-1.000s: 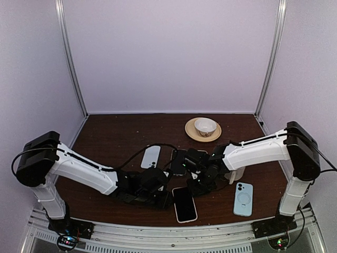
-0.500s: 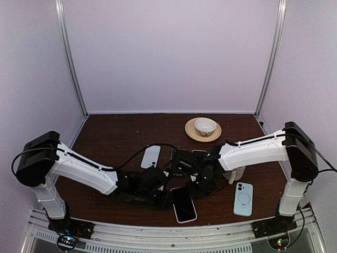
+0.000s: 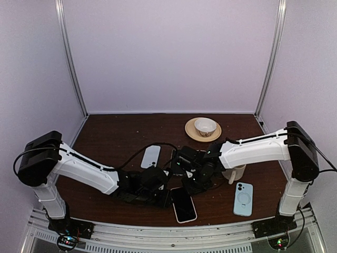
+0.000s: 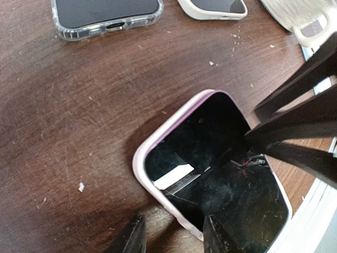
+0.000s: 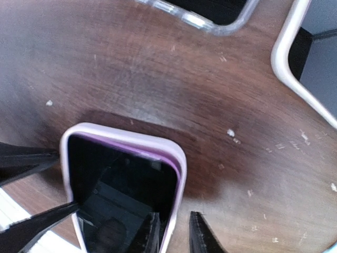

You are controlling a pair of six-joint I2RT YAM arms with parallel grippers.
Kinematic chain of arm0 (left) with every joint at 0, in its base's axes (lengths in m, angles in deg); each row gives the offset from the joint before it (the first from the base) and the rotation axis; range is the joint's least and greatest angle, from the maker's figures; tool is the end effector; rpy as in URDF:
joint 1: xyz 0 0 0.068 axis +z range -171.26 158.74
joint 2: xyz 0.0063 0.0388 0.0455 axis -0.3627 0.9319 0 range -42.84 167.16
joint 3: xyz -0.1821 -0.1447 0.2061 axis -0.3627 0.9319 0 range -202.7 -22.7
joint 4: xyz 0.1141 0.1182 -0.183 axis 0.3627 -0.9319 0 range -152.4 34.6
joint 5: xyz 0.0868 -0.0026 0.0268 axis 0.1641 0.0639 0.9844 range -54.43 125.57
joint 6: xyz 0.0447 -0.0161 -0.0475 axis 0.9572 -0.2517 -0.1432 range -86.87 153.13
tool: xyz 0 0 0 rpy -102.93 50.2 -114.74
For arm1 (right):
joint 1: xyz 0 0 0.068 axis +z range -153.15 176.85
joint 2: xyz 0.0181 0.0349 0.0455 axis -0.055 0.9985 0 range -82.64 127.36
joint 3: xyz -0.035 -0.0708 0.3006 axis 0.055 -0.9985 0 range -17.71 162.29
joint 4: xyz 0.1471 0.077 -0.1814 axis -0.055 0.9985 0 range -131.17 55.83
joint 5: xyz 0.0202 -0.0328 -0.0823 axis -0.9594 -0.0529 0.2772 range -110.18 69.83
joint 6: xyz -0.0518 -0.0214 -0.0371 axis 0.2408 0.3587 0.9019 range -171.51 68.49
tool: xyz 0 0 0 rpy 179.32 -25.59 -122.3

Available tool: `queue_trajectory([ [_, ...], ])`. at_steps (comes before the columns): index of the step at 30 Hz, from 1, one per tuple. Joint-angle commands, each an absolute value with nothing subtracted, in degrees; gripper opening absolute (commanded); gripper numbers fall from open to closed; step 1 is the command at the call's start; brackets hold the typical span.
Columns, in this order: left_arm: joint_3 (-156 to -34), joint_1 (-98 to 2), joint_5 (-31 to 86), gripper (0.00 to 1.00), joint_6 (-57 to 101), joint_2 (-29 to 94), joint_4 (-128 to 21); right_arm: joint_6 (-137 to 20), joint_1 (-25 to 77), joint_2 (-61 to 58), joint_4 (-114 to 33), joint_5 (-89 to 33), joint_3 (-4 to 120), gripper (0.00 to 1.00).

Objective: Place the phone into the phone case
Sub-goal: Press the phone onto the phone case.

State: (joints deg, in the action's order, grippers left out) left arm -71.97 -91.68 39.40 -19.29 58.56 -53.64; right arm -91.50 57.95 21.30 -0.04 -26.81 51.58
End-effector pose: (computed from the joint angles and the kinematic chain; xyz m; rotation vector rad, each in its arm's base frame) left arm 0.1202 -0.3274 0.1690 0.3818 2.6156 -0.7941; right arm 0.1619 0.3060 0.2039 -0.5798 2.9906 0.4057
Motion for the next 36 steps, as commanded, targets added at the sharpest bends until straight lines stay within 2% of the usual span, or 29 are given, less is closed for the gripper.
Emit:
queue_trajectory([
  [1, -71.65, -91.16, 39.27, 0.41, -19.54, 59.47, -52.01, -92.81, 57.81, 25.16, -3.70, -29.36, 49.29, 0.15],
  [6, -71.24, -90.57, 38.83, 0.40, -19.58, 58.65, -52.15, -95.49, 59.35, 28.59, -3.77, -29.92, 46.62, 0.00],
  [13, -70.77, -89.36, 39.47, 0.40, -18.80, 57.01, -52.81, -96.78, 60.90, 32.74, -3.70, -31.14, 45.06, 0.00],
  [20, -69.38, -87.04, 40.19, 0.40, -18.27, 54.68, -53.40, -94.03, 61.23, 38.31, 1.95, -29.72, 51.28, 0.00],
  [31, -67.64, -85.22, 42.13, 0.41, -16.31, 50.09, -55.05, -91.92, 58.72, 43.45, -0.17, -31.84, 52.33, 0.00],
  [36, -66.53, -84.52, 42.07, 0.41, -16.49, 48.39, -55.05, -89.36, 57.06, 42.06, 3.75, -29.69, 56.50, 0.00],
])
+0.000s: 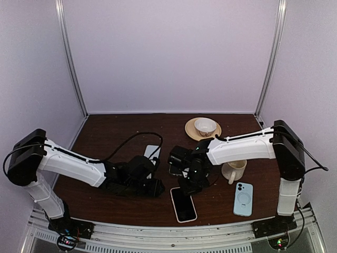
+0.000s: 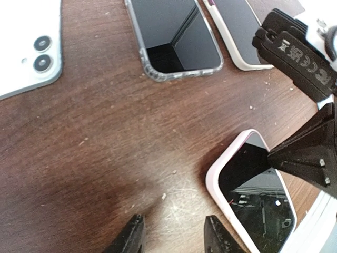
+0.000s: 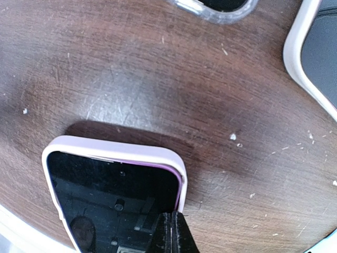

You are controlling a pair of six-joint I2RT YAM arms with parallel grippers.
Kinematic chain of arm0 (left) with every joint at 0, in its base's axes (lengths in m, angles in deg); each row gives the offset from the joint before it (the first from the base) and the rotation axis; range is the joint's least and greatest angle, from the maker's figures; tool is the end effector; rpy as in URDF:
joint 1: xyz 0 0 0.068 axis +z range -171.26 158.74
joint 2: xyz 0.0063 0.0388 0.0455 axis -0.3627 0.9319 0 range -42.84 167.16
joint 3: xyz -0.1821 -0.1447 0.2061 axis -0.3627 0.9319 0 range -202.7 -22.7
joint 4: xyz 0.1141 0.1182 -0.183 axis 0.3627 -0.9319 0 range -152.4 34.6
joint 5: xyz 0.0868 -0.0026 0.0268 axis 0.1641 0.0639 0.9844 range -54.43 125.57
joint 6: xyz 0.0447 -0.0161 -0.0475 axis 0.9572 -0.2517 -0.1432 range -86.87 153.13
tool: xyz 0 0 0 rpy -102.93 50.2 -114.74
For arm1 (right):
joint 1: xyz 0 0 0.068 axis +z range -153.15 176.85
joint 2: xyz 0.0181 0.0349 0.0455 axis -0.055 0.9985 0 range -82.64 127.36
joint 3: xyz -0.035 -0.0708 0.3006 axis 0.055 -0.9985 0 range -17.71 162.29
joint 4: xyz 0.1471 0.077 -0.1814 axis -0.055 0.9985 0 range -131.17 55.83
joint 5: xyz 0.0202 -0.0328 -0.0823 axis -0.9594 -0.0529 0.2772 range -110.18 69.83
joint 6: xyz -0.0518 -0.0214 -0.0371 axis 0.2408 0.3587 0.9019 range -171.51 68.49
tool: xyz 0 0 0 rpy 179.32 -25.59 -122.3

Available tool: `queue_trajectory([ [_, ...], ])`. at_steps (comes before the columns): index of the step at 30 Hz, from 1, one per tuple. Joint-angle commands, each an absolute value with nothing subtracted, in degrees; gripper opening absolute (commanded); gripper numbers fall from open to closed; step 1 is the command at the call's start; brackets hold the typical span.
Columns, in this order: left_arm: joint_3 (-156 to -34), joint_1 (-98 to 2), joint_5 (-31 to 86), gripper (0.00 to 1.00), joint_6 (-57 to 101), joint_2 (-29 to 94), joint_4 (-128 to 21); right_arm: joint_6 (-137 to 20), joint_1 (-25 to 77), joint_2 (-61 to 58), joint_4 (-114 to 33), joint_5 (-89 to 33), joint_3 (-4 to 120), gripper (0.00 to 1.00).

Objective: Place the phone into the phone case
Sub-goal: Press the phone onto the phone case.

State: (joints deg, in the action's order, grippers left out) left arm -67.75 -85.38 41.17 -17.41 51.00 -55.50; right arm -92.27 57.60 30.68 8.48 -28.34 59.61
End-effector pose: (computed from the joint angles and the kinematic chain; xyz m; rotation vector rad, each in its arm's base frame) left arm 0.1442 -0.2853 0.1877 0.2574 2.5636 -0.7451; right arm 0.1739 0.3261 0.1795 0.5413 -3.0227 -0.2291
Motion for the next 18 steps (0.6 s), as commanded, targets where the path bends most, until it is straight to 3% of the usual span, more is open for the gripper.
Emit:
queue_trajectory([
  [1, -66.31, -84.29, 42.07, 0.41, -16.52, 48.13, -55.05, -89.01, 57.12, 41.02, 5.12, -29.79, 57.37, 0.00],
  [10, -66.46, -84.15, 38.48, 0.42, -18.23, 50.23, -53.58, -86.75, 55.47, 26.93, 10.64, -26.79, 64.70, 0.15],
  [15, -67.17, -84.28, 35.64, 0.42, -19.77, 52.52, -51.74, -85.75, 53.78, 26.56, 14.89, -22.46, 67.88, 0.22],
  [18, -67.32, -84.44, 35.57, 0.42, -20.12, 52.96, -51.19, -85.62, 53.37, 27.88, 13.74, -23.44, 67.86, 0.32],
])
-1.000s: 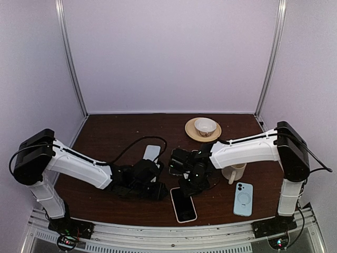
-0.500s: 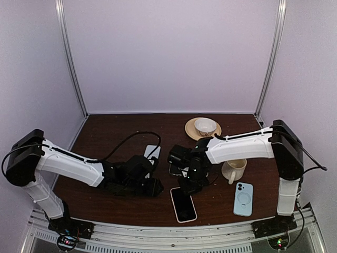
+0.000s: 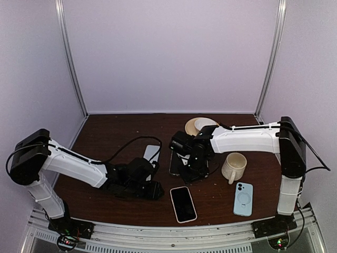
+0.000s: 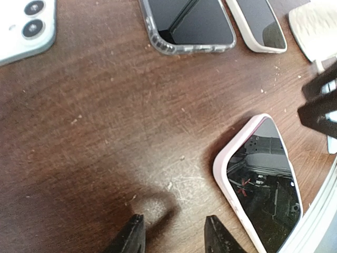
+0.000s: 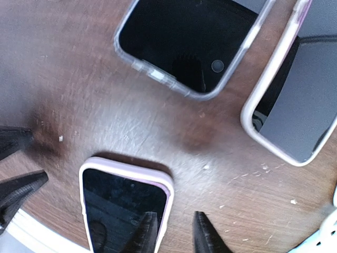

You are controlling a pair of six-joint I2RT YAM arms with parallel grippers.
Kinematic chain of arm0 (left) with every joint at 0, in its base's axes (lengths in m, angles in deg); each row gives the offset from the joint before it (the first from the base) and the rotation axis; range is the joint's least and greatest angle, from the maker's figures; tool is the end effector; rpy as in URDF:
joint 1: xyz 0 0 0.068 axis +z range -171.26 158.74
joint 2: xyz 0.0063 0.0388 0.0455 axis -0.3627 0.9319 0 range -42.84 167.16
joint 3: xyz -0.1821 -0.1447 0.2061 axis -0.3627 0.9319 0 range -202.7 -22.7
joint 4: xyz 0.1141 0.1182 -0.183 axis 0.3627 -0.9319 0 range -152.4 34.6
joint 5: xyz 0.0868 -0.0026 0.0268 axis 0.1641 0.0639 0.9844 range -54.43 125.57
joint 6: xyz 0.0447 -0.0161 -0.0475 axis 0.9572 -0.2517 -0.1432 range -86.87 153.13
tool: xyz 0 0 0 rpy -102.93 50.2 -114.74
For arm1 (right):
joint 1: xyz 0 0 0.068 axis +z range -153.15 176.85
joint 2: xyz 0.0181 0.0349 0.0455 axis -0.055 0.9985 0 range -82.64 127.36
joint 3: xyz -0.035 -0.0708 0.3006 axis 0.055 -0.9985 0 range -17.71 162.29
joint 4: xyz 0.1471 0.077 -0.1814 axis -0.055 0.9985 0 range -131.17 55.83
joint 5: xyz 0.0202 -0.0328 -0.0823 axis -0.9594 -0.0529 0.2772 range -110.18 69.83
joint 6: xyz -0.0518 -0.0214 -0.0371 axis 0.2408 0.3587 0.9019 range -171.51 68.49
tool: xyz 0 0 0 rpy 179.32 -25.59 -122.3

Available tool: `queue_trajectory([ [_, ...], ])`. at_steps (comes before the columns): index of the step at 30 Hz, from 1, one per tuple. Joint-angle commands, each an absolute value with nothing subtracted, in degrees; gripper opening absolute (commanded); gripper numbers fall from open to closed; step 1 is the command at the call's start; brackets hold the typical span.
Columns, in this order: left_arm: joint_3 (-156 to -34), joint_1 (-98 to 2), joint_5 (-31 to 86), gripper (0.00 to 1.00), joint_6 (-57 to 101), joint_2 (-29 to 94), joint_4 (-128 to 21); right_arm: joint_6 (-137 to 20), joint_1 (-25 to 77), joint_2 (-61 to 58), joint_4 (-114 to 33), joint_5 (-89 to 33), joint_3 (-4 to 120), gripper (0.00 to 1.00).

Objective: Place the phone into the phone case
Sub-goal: Press the phone onto the phone case.

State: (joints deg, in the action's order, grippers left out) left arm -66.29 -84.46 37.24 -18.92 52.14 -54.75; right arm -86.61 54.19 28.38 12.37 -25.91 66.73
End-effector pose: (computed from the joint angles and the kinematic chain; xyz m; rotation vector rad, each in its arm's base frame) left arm 0.1440 -0.2818 0.1756 0.2430 2.6337 -0.7761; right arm 0.2014 0.3241 0.2225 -0.6072 3.0196 0.2991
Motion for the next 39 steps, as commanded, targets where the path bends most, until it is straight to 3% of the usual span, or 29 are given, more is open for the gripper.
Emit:
queue_trajectory([
  [1, -67.37, -84.49, 35.57, 0.42, -20.15, 53.08, -51.22, -85.55, 53.32, 28.42, 13.42, -23.70, 67.94, 0.36],
  [4, -67.41, -84.57, 35.57, 0.42, -20.14, 53.28, -51.18, -85.61, 53.19, 30.37, 12.04, -24.41, 67.67, 0.37],
  [17, -66.79, -84.67, 35.57, 0.42, -19.87, 52.93, -51.48, -88.73, 55.42, 33.79, 6.87, -28.77, 59.93, 0.06],
  [28, -66.94, -84.64, 36.98, 0.42, -18.58, 51.04, -53.72, -91.05, 58.73, 36.91, 6.56, -29.13, 52.13, 0.00],
  [39, -65.43, -84.62, 40.58, 0.43, -17.54, 47.01, -56.76, -88.26, 59.49, 45.92, 11.52, -26.56, 56.84, 0.00],
])
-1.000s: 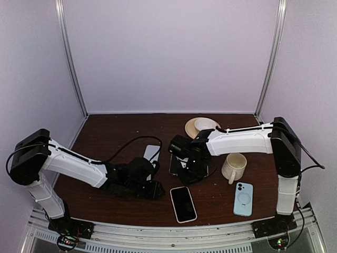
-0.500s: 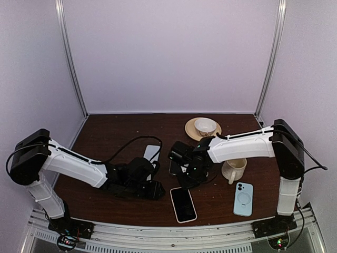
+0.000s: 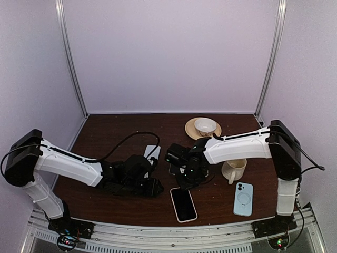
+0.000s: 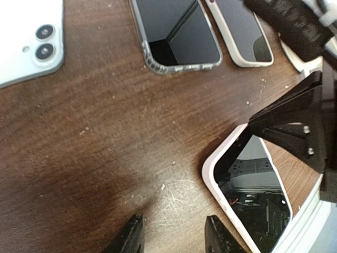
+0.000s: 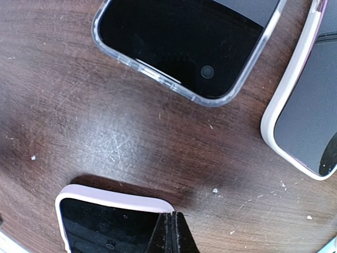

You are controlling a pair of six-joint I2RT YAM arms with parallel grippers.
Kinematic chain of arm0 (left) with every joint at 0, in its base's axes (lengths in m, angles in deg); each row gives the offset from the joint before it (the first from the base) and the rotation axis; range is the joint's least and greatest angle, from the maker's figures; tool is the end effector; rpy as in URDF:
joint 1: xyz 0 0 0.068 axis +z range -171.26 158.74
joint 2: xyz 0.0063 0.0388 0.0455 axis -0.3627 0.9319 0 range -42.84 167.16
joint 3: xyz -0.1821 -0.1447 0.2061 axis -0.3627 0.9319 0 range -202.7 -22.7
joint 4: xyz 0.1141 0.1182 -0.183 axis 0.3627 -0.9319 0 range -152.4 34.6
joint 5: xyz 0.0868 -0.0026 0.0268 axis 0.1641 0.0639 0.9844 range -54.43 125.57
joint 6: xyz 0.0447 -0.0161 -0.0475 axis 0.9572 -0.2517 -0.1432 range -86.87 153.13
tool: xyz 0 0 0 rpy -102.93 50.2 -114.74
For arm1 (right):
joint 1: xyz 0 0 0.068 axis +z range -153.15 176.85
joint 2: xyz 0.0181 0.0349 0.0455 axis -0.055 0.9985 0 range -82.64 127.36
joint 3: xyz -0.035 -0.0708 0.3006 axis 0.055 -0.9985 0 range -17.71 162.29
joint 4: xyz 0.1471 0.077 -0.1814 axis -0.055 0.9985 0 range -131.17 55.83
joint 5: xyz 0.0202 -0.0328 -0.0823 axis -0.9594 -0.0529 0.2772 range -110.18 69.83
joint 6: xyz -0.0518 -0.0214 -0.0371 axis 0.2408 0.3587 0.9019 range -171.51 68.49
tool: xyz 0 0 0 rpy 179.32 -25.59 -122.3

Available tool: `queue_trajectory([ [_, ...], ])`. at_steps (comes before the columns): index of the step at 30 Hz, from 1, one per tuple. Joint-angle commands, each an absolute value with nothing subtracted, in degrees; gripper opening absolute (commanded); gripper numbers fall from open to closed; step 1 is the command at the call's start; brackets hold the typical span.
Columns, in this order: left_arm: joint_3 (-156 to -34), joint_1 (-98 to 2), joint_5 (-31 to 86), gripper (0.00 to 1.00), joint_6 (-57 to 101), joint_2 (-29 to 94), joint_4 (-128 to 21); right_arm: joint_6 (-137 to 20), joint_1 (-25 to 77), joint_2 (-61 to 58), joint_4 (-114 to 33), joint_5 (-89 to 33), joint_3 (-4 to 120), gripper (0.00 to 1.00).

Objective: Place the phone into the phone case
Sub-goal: Press the phone onto the phone case.

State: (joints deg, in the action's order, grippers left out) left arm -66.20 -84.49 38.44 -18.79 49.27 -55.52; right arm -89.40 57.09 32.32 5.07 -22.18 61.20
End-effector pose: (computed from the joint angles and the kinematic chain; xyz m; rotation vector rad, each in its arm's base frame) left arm 0.1426 -0.2768 0.1889 0.2318 2.5929 -0.7925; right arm 0.1894 0.3350 0.1760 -0.5994 3.0148 0.1919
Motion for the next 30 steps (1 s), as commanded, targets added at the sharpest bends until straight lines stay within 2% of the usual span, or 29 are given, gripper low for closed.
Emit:
queue_trajectory([
  [1, -65.34, -84.59, 40.84, 0.43, -17.43, 46.61, -57.34, -88.28, 59.82, 46.17, 11.88, -26.47, 57.24, 0.00],
  [8, -63.21, -84.63, 43.42, 0.43, -17.63, 42.68, -59.41, -90.16, 63.30, 41.79, 14.42, -25.10, 60.11, 0.00],
  [13, -62.65, -84.63, 44.86, 0.43, -17.50, 39.16, -61.69, -90.36, 63.35, 36.53, 21.00, -17.19, 69.46, 0.01],
  [19, -61.42, -84.63, 47.25, 0.45, -17.23, 34.33, -64.49, -90.57, 63.29, 31.27, 26.59, -11.47, 76.19, 0.12],
  [21, -61.00, -84.62, 47.78, 0.45, -17.29, 32.86, -65.12, -91.90, 63.41, 29.01, 26.19, -10.90, 75.02, 0.22],
  [26, -60.00, -84.59, 48.86, 0.45, -17.21, 30.20, -66.99, -95.80, 64.92, 23.62, 19.42, -13.14, 67.33, 0.56],
  [28, -59.72, -84.59, 49.13, 0.45, -17.23, 29.52, -67.63, -97.08, 65.64, 22.39, 17.08, -14.04, 64.90, 0.73],
  [30, -59.32, -84.55, 49.11, 0.45, -17.27, 28.90, -67.94, -98.62, 66.21, 21.62, 14.36, -15.29, 62.77, 0.95],
])
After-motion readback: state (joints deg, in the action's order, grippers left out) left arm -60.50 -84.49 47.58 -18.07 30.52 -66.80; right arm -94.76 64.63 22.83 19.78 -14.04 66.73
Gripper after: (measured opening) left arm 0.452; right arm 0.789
